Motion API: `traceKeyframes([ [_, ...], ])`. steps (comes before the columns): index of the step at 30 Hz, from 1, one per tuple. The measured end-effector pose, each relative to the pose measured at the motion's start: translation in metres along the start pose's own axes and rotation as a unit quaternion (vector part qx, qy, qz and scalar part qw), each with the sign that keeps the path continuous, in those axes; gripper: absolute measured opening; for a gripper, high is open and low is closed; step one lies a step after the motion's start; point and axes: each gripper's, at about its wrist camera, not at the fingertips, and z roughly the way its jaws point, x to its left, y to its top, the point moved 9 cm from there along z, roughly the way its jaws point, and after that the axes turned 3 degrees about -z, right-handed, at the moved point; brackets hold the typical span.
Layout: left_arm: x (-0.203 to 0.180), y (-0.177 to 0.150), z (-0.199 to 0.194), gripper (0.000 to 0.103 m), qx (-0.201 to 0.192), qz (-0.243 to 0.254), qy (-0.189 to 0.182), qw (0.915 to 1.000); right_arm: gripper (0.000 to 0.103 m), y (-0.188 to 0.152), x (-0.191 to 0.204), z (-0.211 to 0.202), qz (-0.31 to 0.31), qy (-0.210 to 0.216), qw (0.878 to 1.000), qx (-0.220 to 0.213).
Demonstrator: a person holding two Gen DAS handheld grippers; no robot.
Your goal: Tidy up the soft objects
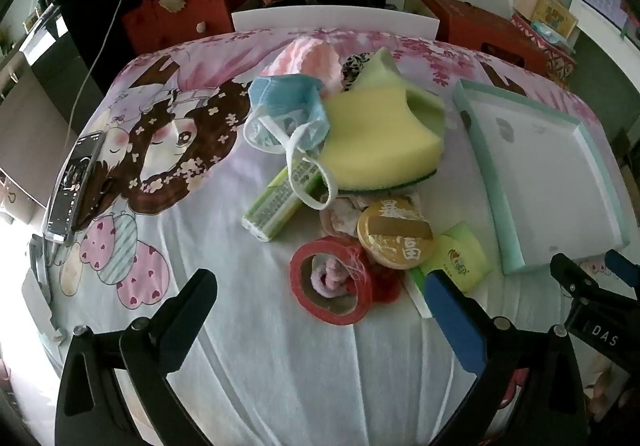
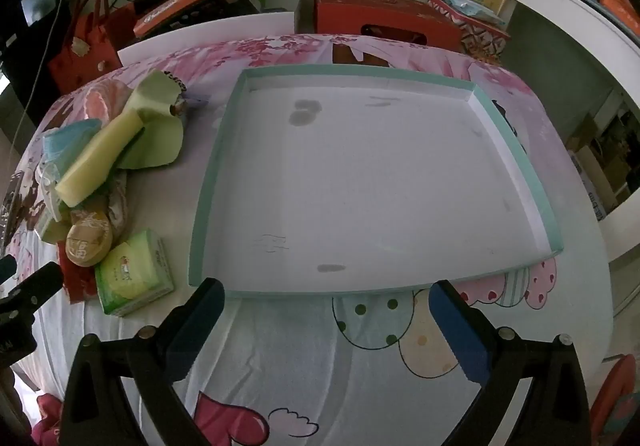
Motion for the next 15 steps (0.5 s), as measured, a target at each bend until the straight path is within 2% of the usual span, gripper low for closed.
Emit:
traceKeyframes([
  [15, 0.0009, -0.0019, 0.0029, 0.103, 0.002, 0.002, 0.000, 1.0000, 0.103, -0.0005, -0.0003, 0.0008, 0.000, -0.001, 1.000, 0.001],
])
